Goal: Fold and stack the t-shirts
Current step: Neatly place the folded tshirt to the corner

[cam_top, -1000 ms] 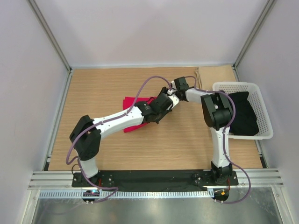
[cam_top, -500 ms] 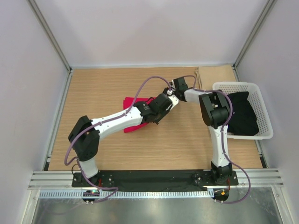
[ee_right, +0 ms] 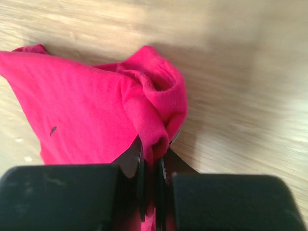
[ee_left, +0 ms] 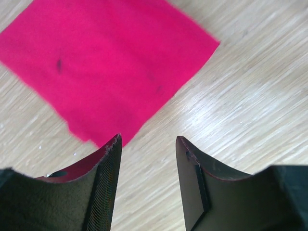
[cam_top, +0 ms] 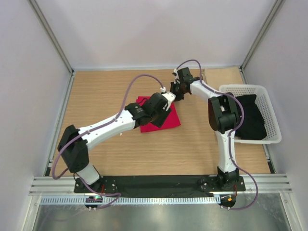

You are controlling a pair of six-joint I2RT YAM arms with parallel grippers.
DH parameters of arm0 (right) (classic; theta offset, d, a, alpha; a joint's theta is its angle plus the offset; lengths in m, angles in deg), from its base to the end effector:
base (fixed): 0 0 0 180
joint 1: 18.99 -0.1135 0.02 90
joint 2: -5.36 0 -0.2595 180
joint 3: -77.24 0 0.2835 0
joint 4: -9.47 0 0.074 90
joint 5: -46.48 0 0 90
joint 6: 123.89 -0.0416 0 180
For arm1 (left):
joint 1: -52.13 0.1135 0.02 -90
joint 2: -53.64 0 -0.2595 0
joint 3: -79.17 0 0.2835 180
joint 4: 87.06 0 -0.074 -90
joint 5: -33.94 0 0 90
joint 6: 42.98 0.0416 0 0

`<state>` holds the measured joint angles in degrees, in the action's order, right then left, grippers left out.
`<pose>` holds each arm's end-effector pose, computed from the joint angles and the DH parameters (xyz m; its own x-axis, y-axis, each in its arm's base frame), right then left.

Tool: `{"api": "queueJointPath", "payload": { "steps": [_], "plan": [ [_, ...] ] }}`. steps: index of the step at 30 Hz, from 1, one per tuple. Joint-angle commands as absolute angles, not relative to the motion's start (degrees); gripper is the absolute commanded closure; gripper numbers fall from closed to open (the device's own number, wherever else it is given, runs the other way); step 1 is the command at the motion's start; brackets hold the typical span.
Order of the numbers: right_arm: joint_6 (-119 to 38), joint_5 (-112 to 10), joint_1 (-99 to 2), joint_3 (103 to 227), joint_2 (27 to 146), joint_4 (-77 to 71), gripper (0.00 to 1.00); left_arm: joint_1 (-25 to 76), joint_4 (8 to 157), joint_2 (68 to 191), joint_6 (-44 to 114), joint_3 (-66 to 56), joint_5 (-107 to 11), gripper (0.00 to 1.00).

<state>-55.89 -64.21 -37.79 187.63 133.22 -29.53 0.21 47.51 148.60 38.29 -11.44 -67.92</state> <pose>0.4800 0.1789 0.1391 -0.9138 0.0591 -0.4018 -0.1552 0.8634 0.4800 0.2529 -0.3090 0.2629 -0.5700 0.4866 -0.6621 0.6090 0.7911 0.0571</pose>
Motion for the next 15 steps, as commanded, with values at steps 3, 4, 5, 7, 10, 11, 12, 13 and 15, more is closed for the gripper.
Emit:
{"api": "queueJointPath", "payload": {
  "steps": [3,4,5,7,10,11,12,13,15],
  "plan": [
    [-34.19,-53.27,-34.9,200.01,126.83,-44.21,0.99,2.99,48.11,137.51,28.49,-6.11,-66.43,0.5],
    [-32.33,-53.02,-34.37,202.63,126.66,-45.1,0.99,3.17,48.72,134.88,27.35,-4.86,-66.43,0.5],
    [-31.09,-52.49,-32.89,203.79,126.39,-46.59,0.99,3.08,48.99,133.64,25.34,-3.81,-66.43,0.5],
    [-27.24,-52.22,-31.56,207.38,125.86,-48.0,0.99,3.35,49.25,131.35,23.48,-0.82,-66.26,0.5],
    [-23.28,-51.87,-28.57,212.39,126.04,-50.02,0.99,3.43,49.52,128.18,21.36,2.34,-66.08,0.49],
    [-22.65,-51.7,-27.26,214.07,126.47,-51.07,0.99,3.44,49.26,127.39,20.93,2.79,-65.99,0.49],
    [-22.3,-51.78,-26.55,217.13,127.0,-51.34,0.99,3.44,48.99,127.3,20.57,3.23,-65.82,0.49],
    [-21.51,-51.96,-25.94,218.47,128.22,-51.43,0.99,3.52,48.73,127.12,20.57,3.32,-65.73,0.49],
    [-20.45,-52.05,-24.27,221.02,129.63,-51.78,0.99,3.52,48.03,127.38,20.13,3.32,-65.55,0.49]
  ]
}}
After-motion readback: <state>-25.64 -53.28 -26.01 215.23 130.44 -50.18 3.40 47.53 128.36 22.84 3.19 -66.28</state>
